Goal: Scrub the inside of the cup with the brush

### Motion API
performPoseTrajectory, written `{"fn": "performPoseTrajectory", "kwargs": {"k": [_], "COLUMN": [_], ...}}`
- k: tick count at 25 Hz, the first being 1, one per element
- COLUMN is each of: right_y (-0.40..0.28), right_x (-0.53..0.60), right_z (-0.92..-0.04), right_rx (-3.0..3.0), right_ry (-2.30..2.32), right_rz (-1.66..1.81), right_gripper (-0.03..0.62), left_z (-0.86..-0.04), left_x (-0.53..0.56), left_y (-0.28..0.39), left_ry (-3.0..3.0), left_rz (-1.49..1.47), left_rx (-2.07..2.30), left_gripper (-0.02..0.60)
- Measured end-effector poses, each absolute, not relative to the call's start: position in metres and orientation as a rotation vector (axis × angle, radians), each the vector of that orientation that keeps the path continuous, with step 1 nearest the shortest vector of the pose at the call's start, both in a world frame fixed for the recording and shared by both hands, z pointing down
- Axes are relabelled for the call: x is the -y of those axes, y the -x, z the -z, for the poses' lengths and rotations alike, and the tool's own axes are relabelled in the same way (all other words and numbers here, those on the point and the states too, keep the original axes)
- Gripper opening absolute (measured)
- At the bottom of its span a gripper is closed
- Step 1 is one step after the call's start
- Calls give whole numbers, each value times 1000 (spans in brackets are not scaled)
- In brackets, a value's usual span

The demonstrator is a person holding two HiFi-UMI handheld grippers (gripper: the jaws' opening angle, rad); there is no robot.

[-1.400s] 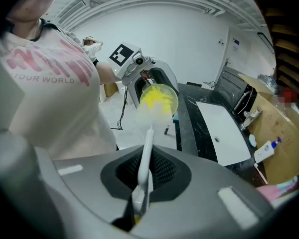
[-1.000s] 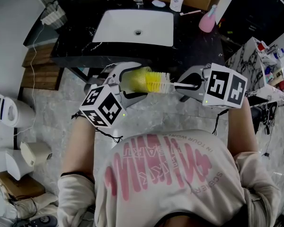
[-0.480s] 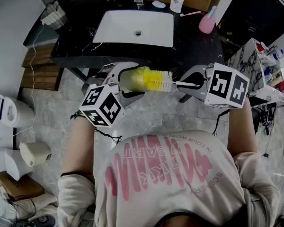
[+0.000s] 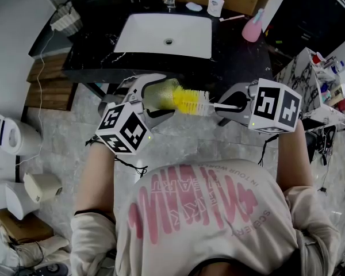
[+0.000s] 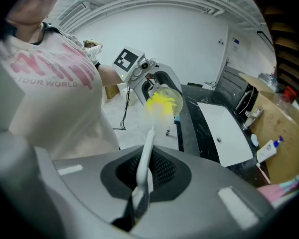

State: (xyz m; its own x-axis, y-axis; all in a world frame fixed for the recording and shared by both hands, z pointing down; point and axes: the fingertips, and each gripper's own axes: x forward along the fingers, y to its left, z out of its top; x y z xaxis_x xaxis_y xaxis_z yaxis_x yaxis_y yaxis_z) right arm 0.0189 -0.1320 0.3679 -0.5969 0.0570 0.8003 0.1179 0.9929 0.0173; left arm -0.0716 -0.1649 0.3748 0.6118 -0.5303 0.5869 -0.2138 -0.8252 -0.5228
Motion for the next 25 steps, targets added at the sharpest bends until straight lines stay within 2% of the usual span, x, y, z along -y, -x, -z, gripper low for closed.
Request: {"fn": "performPoseTrajectory", "kwargs": {"k": [12, 16, 25], "right_y": [-7, -6, -23], "right_x": [137, 141, 143], "right_z": [-348, -342, -346], "right_rx": [2357, 2373, 2329], "right_ry": [93, 60, 31], "right_rz": [38, 35, 24], "right_gripper": [12, 11, 12], "left_z": [-390, -379, -378], "left_x": [163, 154, 158], "left_y": [74, 56, 62], "left_ry": [2376, 2485, 2476], "left_rz": [1169, 1047, 1068], "left_rx": [-554, -532, -589], "left_gripper": [360, 359, 357]}}
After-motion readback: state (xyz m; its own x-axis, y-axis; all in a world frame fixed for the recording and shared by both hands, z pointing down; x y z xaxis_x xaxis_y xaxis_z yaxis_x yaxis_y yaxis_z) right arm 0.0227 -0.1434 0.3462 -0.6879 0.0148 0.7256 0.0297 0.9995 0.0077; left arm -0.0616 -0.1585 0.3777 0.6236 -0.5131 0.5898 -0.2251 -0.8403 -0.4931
